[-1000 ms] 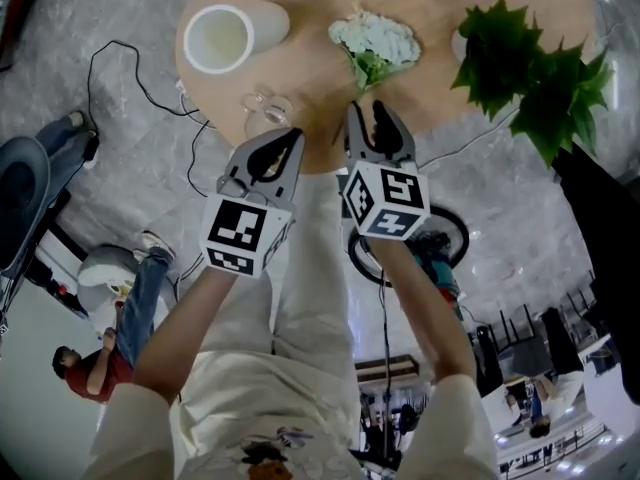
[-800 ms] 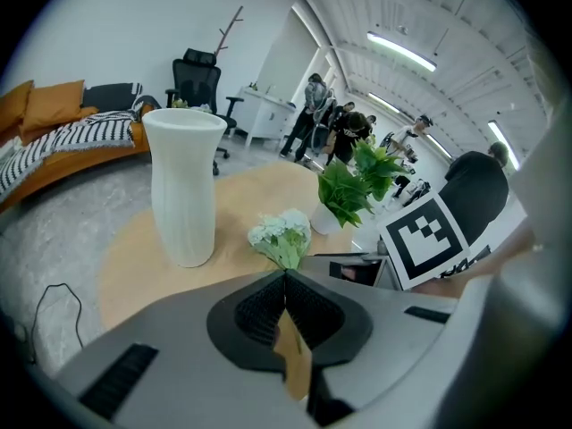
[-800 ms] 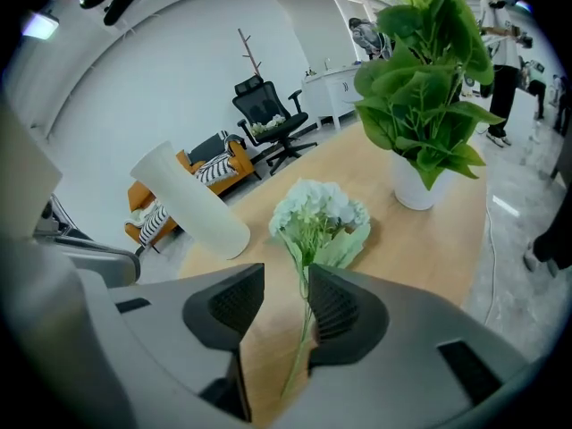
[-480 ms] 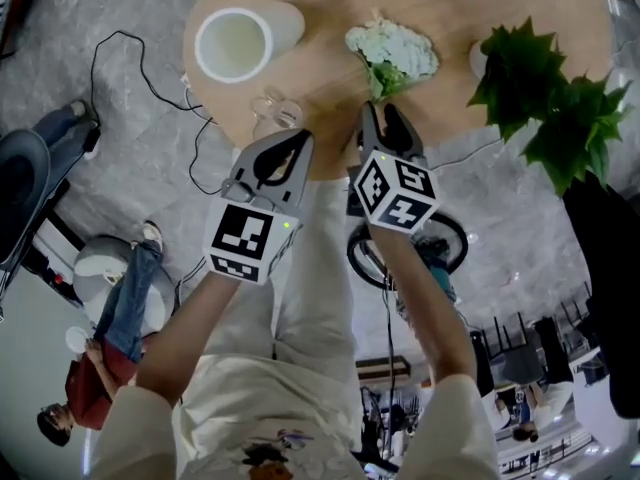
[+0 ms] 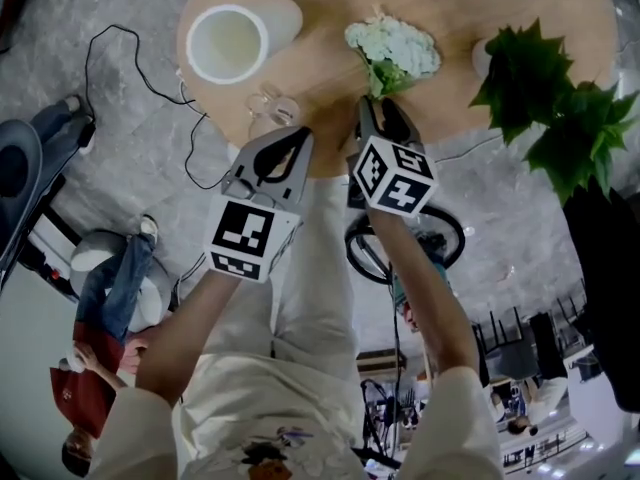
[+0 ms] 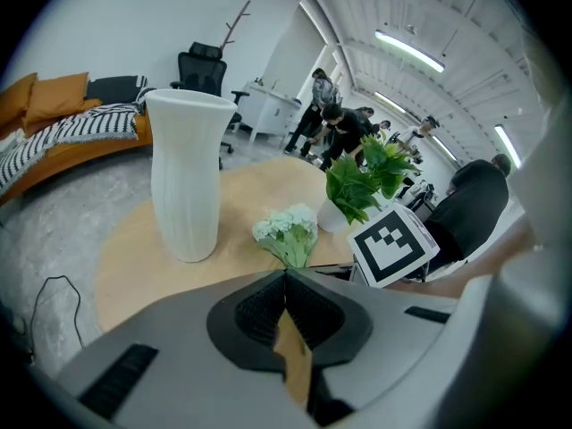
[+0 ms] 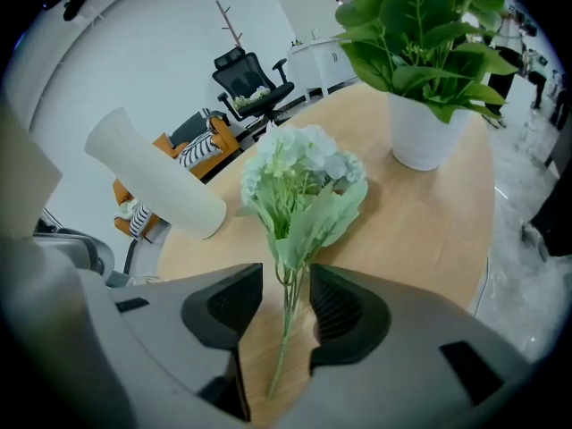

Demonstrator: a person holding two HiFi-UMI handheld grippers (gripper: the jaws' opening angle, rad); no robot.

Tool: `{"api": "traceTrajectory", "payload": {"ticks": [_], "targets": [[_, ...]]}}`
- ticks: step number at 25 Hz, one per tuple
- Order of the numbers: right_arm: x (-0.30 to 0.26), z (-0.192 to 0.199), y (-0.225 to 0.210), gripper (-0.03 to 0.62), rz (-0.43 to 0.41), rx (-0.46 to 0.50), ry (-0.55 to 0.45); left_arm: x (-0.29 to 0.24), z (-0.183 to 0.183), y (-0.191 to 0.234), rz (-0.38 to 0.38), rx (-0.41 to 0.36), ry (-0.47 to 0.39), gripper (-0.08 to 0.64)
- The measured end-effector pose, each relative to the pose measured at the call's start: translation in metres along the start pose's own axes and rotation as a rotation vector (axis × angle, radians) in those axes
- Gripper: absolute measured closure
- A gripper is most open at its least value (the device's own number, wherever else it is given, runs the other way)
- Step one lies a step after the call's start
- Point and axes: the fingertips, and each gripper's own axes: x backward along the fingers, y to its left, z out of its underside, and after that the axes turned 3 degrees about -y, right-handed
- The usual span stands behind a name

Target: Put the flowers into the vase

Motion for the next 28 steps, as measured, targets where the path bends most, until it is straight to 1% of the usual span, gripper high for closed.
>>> {"api": "traceTrajectory", "payload": {"ticks": [8,10,11,12,14,17,22,26,28], "targets": [[-0.017,0.009,-0.004,0.445,0.022,-0.058,0.069,-0.002,-0.001,0.003,-0.008,0.003,0.003,0.551],[-0.020,0.011,-0.004,0.446,0.025,-0.058,0.085,0.000,-0.001,0.004,-0.011,0.006,0.006,0.551],[-0.022,0.011,-0.005,0.453,0.030,-0.055,0.091,0.000,-0.001,0.004,-0.012,0.006,0.006,0.551],[-0.023,0.011,-0.006,0.479,0.035,-0.052,0.097,0.001,-0.001,0.004,-0.012,0.007,0.006,0.551],[-0.024,0.013,-0.009,0.511,0.040,-0.051,0.115,0.003,-0.002,0.004,-0.013,0.008,0.004,0.551],[-0.025,0.014,-0.008,0.537,0.033,-0.063,0.135,0.008,-0.004,0.004,-0.018,0.008,0.001,0.552],[-0.017,0.011,-0.003,0.554,0.014,-0.064,0.132,0.016,-0.008,0.002,-0.022,0.008,-0.011,0.551],[-0.012,0.009,0.002,0.560,-0.037,-0.116,0.090,0.024,-0.009,-0.001,-0.018,0.004,-0.021,0.551],[-0.008,0.007,0.004,0.560,-0.044,-0.131,0.062,0.029,-0.009,-0.001,-0.017,0.000,-0.024,0.551]]}}
